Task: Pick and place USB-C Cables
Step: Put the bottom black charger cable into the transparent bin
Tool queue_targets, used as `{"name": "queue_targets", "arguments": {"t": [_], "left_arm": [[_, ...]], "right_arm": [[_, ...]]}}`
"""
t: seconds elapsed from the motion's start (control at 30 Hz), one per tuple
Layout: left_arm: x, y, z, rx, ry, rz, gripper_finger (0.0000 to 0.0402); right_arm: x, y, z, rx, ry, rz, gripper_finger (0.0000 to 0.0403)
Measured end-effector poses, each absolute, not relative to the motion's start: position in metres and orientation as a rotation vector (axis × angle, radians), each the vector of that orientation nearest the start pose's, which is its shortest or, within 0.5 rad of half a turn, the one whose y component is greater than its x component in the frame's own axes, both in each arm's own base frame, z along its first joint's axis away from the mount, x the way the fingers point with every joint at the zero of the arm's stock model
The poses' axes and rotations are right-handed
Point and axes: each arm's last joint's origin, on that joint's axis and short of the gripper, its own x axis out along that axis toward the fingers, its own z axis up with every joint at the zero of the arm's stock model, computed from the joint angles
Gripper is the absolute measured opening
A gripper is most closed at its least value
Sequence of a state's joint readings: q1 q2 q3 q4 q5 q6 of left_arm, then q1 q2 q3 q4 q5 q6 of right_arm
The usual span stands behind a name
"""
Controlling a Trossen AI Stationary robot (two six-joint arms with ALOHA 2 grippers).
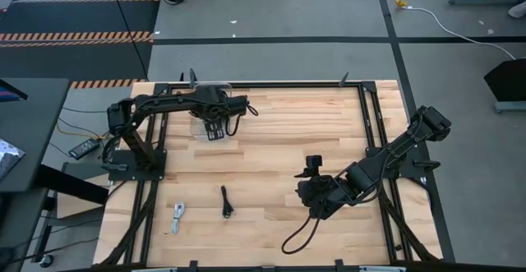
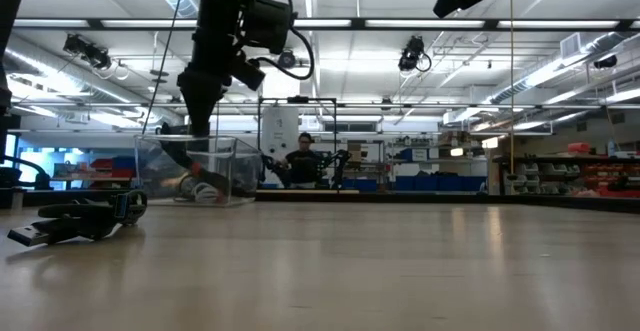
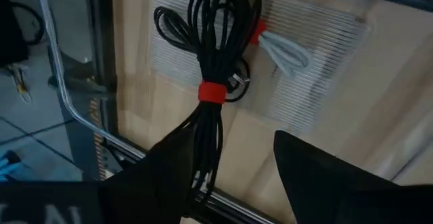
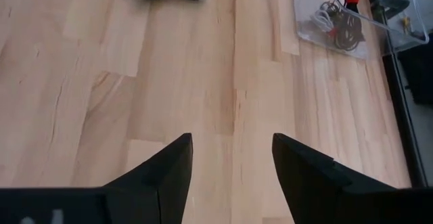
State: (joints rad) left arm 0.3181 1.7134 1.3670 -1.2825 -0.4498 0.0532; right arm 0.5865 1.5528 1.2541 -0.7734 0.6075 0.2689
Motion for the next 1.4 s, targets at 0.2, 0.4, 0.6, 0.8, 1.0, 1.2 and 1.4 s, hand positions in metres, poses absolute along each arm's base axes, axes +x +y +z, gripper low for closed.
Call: {"name": "queue_targets", "arguments": {"t": [0.2, 0.4, 0.6, 0.8, 1.0, 1.2, 1.4], "left_arm": [[0.275, 0.111, 0.245, 0.191, 1.78, 0.463, 0.0193], [0.261, 0.129, 0.246, 0.165, 1.847, 0.545, 0.0193], [0.261, 0.139, 0.246, 0.154, 1.819, 0.559, 0.0214], [0.261, 0.147, 0.239, 0.15, 1.843, 0.529, 0.023], [0.26, 0.156, 0.215, 0.146, 2.026, 0.489, 0.0231], [0.268, 0.161, 0.195, 0.165, 2.075, 0.449, 0.0231], [0.27, 0.161, 0.189, 0.182, 2.099, 0.456, 0.0194]], "right_arm": [[0.268, 0.158, 0.272, -0.408, 0.873, -0.11, 0.0209], [0.268, 0.157, 0.272, -0.421, 0.881, -0.108, 0.0208], [0.268, 0.157, 0.272, -0.432, 0.883, -0.105, 0.0208], [0.269, 0.154, 0.272, -0.422, 0.885, -0.116, 0.0208], [0.268, 0.154, 0.271, -0.406, 0.897, -0.118, 0.0208], [0.268, 0.153, 0.271, -0.409, 0.907, -0.121, 0.0208], [0.268, 0.153, 0.271, -0.41, 0.907, -0.121, 0.0208]]}}
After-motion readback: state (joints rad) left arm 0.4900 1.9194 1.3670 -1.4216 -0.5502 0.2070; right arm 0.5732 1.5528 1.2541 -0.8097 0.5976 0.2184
